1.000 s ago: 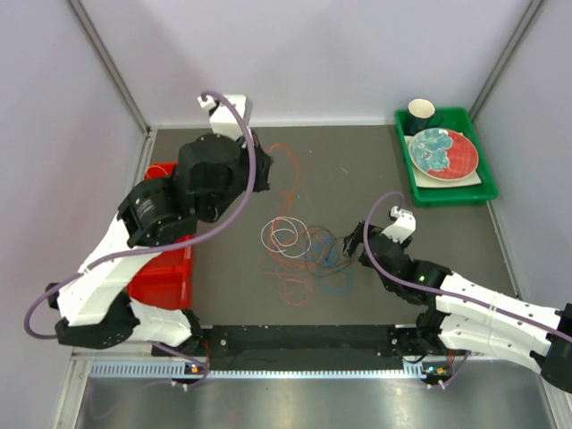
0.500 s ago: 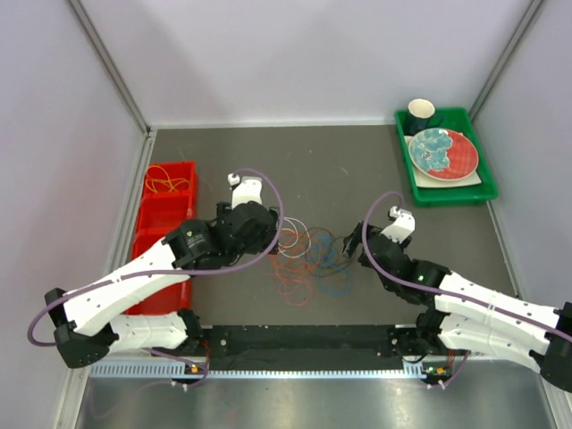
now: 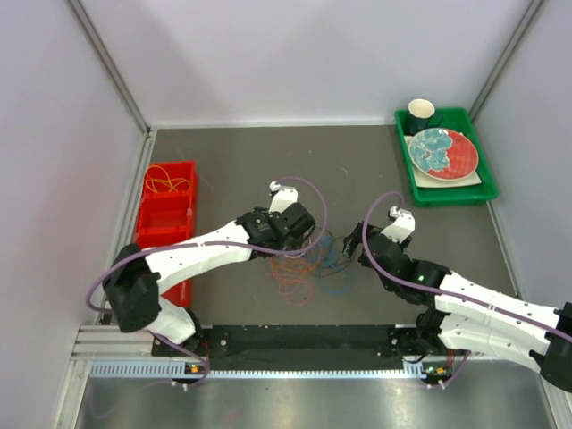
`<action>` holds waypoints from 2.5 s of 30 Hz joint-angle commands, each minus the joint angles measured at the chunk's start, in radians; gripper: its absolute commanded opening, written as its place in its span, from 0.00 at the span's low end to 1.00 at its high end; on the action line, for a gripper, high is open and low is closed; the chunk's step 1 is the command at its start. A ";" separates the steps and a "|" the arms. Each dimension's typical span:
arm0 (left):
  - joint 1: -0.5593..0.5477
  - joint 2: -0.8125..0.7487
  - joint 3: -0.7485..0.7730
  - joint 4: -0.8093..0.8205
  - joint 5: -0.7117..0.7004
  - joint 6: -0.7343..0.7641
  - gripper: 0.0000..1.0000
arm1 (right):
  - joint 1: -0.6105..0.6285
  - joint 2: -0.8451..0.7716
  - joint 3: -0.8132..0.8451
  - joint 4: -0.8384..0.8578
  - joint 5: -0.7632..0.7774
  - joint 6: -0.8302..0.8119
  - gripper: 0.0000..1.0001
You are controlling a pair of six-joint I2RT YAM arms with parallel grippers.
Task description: Untangle the cables
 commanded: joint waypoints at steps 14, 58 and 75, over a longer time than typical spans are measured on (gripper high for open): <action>0.241 -0.006 -0.271 0.353 0.290 0.140 0.72 | -0.007 0.001 0.029 0.035 -0.006 -0.017 0.99; 0.330 0.074 -0.132 0.251 0.298 0.152 0.00 | -0.007 0.086 0.075 0.046 -0.023 -0.040 0.99; 0.332 -0.114 0.311 -0.027 0.163 0.218 0.00 | -0.007 0.092 0.080 0.043 -0.023 -0.042 0.99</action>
